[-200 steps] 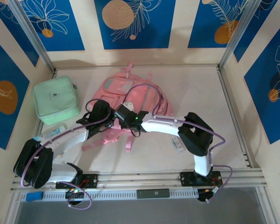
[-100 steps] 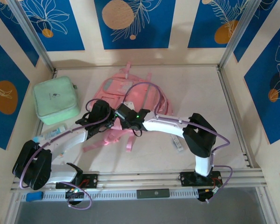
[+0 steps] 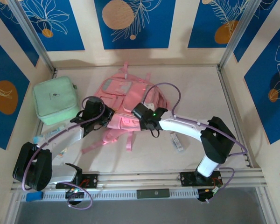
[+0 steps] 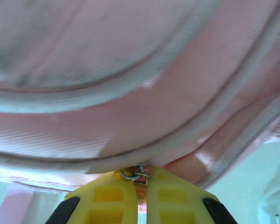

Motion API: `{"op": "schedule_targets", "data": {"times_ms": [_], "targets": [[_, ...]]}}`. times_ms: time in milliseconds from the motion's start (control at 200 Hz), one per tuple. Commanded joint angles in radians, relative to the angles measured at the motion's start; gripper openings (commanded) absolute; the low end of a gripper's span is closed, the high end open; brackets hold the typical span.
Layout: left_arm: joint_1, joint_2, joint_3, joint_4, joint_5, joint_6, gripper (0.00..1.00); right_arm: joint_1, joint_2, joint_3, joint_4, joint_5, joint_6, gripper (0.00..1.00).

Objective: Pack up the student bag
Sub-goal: Zip the student bag at the center of the table.

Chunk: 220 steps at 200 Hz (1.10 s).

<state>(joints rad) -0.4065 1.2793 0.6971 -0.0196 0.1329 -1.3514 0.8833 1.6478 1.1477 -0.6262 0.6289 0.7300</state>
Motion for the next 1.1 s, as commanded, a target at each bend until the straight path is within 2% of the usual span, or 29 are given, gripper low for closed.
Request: {"op": "schedule_targets", "data": {"times_ms": [0, 90, 295, 355, 460, 500, 575, 655, 720, 820, 1000, 1095], "targets": [[0.067, 0.046, 0.059, -0.025, -0.044, 0.088, 0.00, -0.067, -0.064, -0.031, -0.129, 0.056, -0.017, 0.01], [0.104, 0.121, 0.116, -0.013, 0.009, 0.144, 0.00, -0.057, -0.088, -0.033, -0.098, 0.008, -0.069, 0.01], [0.123, 0.312, 0.278, 0.107, 0.210, 0.270, 0.00, 0.082, -0.012, 0.037, -0.032, -0.122, -0.119, 0.01], [0.129, 0.331, 0.303, 0.106, 0.250, 0.310, 0.16, 0.074, 0.023, 0.070, -0.040, -0.147, -0.089, 0.01], [0.131, 0.289, 0.247, 0.123, 0.285, 0.310, 0.32, 0.045, 0.073, 0.104, -0.055, -0.133, -0.054, 0.01], [0.122, 0.253, 0.196, 0.156, 0.275, 0.270, 0.38, 0.038, 0.084, 0.116, -0.063, -0.132, -0.052, 0.01], [0.090, 0.189, 0.090, 0.226, 0.268, 0.169, 0.41, 0.044, 0.083, 0.125, -0.060, -0.126, -0.061, 0.01], [0.018, 0.130, 0.010, 0.286, 0.220, 0.073, 0.47, 0.048, 0.066, 0.119, -0.052, -0.133, -0.063, 0.01], [-0.064, 0.094, -0.019, 0.269, 0.133, 0.008, 0.49, 0.051, 0.055, 0.111, -0.050, -0.135, -0.064, 0.01], [-0.177, 0.089, -0.037, 0.266, 0.013, -0.085, 0.49, 0.049, 0.047, 0.104, -0.055, -0.132, -0.061, 0.02], [-0.274, 0.126, -0.058, 0.278, -0.146, -0.211, 0.46, 0.059, 0.036, 0.103, -0.052, -0.124, -0.067, 0.02], [-0.303, 0.168, -0.029, 0.280, -0.174, -0.231, 0.39, 0.060, 0.041, 0.109, -0.055, -0.114, -0.066, 0.01]]}}
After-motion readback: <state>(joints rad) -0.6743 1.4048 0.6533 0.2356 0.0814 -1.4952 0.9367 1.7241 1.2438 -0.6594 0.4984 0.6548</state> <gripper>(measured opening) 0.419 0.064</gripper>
